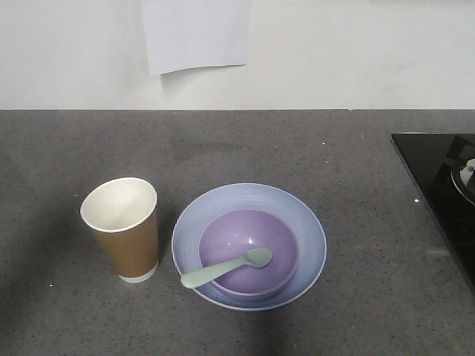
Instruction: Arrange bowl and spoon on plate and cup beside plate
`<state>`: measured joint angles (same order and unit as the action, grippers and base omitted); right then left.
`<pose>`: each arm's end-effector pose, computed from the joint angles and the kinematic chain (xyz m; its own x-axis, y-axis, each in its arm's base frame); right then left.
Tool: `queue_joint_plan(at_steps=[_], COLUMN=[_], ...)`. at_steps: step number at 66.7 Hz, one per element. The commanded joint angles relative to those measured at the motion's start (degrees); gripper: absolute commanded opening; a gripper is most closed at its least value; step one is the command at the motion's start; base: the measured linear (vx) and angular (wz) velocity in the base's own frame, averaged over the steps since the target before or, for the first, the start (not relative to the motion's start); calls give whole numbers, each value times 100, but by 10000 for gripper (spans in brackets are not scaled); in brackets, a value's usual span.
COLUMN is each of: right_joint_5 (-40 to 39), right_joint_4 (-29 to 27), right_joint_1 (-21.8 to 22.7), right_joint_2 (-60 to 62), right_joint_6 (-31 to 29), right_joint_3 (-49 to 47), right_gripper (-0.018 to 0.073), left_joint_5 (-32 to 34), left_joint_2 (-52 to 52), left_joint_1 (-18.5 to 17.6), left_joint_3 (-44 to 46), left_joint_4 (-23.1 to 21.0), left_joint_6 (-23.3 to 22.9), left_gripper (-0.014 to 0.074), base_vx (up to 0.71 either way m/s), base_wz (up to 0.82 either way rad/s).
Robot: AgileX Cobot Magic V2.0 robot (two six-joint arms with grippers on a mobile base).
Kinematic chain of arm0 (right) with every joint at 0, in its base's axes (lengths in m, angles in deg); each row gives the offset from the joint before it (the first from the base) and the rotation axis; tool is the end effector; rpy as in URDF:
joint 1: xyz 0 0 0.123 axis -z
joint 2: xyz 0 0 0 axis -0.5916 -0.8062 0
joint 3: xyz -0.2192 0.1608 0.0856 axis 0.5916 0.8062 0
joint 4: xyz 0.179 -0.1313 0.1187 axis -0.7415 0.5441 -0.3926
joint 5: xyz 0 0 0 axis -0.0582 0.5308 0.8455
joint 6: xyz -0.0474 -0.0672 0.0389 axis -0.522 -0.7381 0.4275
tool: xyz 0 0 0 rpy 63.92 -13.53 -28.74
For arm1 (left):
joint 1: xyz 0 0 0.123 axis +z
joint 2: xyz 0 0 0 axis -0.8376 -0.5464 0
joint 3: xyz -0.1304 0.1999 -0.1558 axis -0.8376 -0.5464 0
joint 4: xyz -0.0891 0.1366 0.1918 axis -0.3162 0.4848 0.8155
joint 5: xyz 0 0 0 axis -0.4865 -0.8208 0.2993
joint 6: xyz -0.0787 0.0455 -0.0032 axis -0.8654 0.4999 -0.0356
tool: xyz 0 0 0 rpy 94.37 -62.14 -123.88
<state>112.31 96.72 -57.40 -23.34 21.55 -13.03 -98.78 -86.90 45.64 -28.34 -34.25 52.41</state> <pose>0.1096 0.0159 0.3615 -0.2411 -0.2720 -0.9316 -0.1494 0.9589 -0.2413 0.1514 -0.0332 0.3763 -0.4367 0.1709 -0.8832 0.2607 0.9637 0.0575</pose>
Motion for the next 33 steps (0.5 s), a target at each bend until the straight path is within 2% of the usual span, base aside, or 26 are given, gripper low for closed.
queue_joint_plan(at_steps=[1, 10, 33], right_joint_5=[-482, -487, -466], right_joint_4=[484, 729, 816], right_joint_1=[27, 27, 27], right_joint_2=[374, 743, 824], right_joint_6=[375, 558, 558], right_joint_3=[393, 709, 728], right_gripper=[-5, -5, -5], left_joint_5=[1098, 1363, 1434], left_joint_2=[301, 525, 590], left_joint_1=[-24, -24, -24], left_joint_3=[-529, -963, -972], left_joint_4=[-139, -261, -274], left_joint_6=[-67, -67, -62], left_gripper=[-7, -7, -7], base_vx=[0, 0, 0], base_wz=[0, 0, 0])
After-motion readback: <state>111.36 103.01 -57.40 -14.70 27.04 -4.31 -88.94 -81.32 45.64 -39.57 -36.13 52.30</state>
